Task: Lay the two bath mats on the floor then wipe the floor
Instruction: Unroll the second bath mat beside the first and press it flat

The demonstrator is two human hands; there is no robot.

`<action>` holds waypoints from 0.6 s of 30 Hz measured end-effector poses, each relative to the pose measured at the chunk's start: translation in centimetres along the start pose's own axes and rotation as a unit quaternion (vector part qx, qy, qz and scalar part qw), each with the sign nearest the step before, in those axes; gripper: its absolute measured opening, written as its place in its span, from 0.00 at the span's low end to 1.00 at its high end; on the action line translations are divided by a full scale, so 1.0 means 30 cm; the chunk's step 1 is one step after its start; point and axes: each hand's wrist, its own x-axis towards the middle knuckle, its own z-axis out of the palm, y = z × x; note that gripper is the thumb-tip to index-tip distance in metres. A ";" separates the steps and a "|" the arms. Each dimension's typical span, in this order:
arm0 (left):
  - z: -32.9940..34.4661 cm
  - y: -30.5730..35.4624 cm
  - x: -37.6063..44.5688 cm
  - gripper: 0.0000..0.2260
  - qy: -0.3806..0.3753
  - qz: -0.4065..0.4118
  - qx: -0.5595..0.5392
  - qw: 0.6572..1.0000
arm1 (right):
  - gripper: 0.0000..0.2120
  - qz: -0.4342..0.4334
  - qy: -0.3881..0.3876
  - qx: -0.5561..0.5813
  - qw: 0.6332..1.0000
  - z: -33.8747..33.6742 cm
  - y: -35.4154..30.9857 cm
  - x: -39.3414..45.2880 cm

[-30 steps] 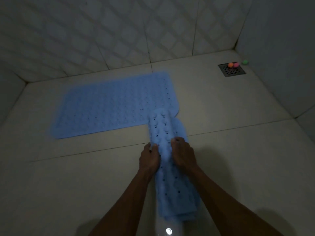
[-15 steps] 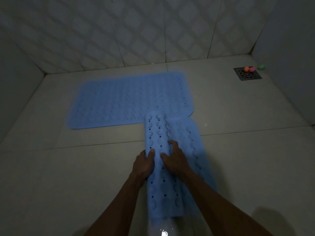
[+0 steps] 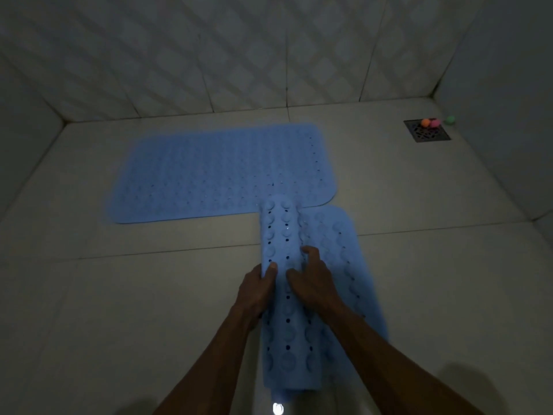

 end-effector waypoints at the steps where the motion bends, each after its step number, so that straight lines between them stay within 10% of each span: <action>1: 0.005 0.000 -0.009 0.37 0.004 0.000 -0.004 1.000 | 0.28 -0.005 -0.002 -0.002 1.000 -0.003 0.004 -0.001; 12: -0.022 0.090 -0.046 0.24 0.033 -0.022 0.041 0.998 | 0.20 -0.029 -0.010 0.026 0.999 -0.002 -0.002 0.013; 18: -0.084 0.074 -0.093 0.34 0.075 -0.014 0.045 0.996 | 0.24 -0.012 -0.031 0.016 0.999 0.031 -0.026 0.021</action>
